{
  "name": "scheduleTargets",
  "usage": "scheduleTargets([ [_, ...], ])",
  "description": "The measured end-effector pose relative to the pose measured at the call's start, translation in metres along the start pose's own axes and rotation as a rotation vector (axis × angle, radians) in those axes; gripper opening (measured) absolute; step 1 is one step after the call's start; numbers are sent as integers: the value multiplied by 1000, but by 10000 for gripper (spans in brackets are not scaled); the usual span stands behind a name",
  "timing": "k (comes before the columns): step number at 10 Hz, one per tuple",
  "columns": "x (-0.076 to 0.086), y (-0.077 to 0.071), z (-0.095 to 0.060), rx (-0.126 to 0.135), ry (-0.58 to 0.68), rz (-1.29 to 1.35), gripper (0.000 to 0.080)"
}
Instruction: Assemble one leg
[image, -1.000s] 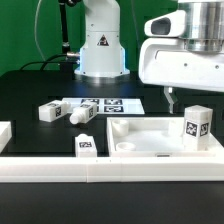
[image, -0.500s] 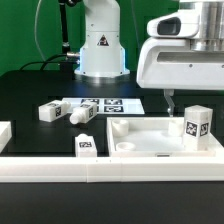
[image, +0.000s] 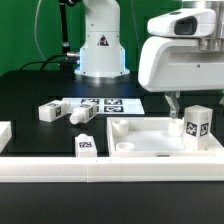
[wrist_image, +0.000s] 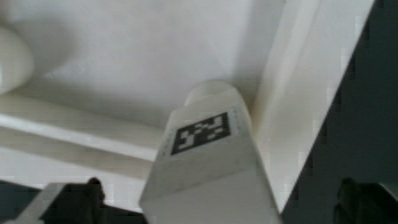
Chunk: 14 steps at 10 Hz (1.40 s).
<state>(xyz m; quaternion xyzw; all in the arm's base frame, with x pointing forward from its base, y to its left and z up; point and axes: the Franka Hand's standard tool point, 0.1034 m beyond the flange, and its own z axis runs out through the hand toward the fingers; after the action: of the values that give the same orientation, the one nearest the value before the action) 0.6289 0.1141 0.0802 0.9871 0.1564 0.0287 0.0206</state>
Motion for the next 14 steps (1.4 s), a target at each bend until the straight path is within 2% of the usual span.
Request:
scheduleTargets([
  [2,0,2,0,-1,0,-88,649],
  [3,0,2,0,-1,0,-87,554],
  [4,0,2,0,-1,0,-85,554],
  [5,0,2,0,0,0,-64,329],
  [6,0,2,0,0,0,-44,287],
  [8,0,2,0,3,1,30,287],
  [14,0,3,0,34,3,671,287],
])
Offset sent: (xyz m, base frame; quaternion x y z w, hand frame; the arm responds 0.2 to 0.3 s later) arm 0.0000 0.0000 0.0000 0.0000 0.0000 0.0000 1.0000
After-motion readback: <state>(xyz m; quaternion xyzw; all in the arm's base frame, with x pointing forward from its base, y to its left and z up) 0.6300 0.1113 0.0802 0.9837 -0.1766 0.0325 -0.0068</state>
